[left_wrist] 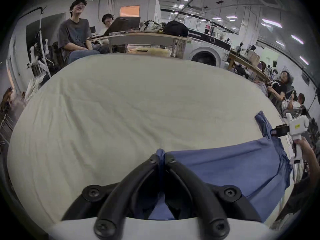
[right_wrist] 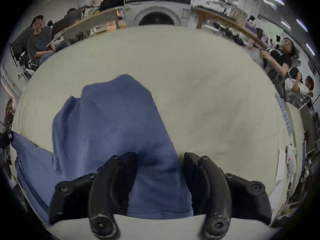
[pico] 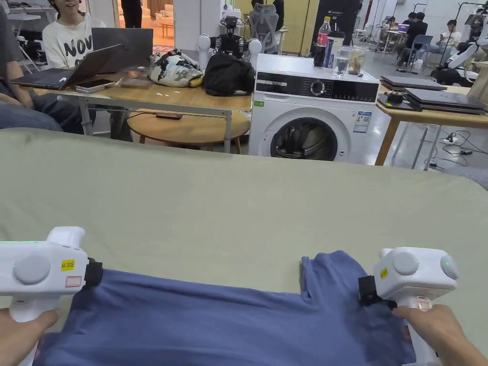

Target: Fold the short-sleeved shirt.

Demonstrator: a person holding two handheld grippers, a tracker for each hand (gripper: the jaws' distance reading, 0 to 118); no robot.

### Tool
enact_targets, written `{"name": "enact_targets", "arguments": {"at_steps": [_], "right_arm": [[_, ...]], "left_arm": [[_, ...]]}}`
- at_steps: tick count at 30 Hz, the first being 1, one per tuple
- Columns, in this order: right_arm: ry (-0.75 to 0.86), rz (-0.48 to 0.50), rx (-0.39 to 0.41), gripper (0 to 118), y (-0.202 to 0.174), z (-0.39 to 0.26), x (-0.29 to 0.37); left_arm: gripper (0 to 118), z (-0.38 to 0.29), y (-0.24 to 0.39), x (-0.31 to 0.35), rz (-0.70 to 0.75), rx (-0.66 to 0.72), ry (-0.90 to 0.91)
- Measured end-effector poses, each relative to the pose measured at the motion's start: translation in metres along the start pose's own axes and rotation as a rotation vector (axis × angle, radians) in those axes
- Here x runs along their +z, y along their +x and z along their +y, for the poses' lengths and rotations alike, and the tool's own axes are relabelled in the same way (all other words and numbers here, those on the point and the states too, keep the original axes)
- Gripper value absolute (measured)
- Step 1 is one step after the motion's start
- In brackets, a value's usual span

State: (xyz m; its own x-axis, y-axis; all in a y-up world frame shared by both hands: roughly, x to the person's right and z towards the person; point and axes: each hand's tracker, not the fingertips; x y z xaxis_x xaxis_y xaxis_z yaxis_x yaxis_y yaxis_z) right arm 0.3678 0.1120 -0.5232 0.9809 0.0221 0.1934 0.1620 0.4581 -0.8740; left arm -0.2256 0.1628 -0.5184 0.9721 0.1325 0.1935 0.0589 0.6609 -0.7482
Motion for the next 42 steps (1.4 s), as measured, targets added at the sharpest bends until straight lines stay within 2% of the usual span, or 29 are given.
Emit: {"name": "enact_targets", "arguments": {"at_steps": [1,3,4,5,9,16,19,26,32,38,42], "right_arm": [[0.007,0.003,-0.001,57,0.000,0.000,0.002],[0.016,0.013,0.016,43,-0.002,-0.002,0.001],[0.025,0.013,0.027,27,-0.002,-0.004,0.002],[0.031,0.017,0.034,0,-0.003,-0.005,0.003],[0.093,0.089,-0.007,0,-0.004,-0.015,0.028],[0.245,0.087,-0.013,0,-0.002,-0.058,0.118],[0.288,0.069,0.013,0,-0.001,-0.088,0.157],[0.278,0.070,0.032,0,0.006,-0.162,0.209],[0.181,0.072,0.069,0,0.006,-0.220,0.215],[0.009,0.006,0.119,0,-0.003,-0.260,0.179],[-0.036,-0.005,0.105,0,-0.007,-0.265,0.148]], "left_arm": [[0,0.000,0.000,0.000,0.002,0.003,0.000],[0,0.000,-0.001,0.000,0.001,0.010,0.000],[0,0.001,-0.002,0.000,0.000,0.012,0.002],[0,0.001,-0.002,0.000,-0.001,0.013,0.004],[0,0.002,-0.004,0.005,-0.008,0.023,0.008],[0,-0.011,-0.006,0.046,-0.035,0.026,0.055],[0,-0.022,-0.011,0.075,-0.063,0.036,0.094],[0,-0.060,-0.025,0.126,-0.102,0.044,0.091],[0,-0.104,-0.029,0.130,-0.107,-0.012,-0.092],[0,-0.144,-0.026,0.098,-0.053,-0.044,-0.309],[0,-0.150,-0.020,0.084,-0.030,-0.025,-0.309]]}}
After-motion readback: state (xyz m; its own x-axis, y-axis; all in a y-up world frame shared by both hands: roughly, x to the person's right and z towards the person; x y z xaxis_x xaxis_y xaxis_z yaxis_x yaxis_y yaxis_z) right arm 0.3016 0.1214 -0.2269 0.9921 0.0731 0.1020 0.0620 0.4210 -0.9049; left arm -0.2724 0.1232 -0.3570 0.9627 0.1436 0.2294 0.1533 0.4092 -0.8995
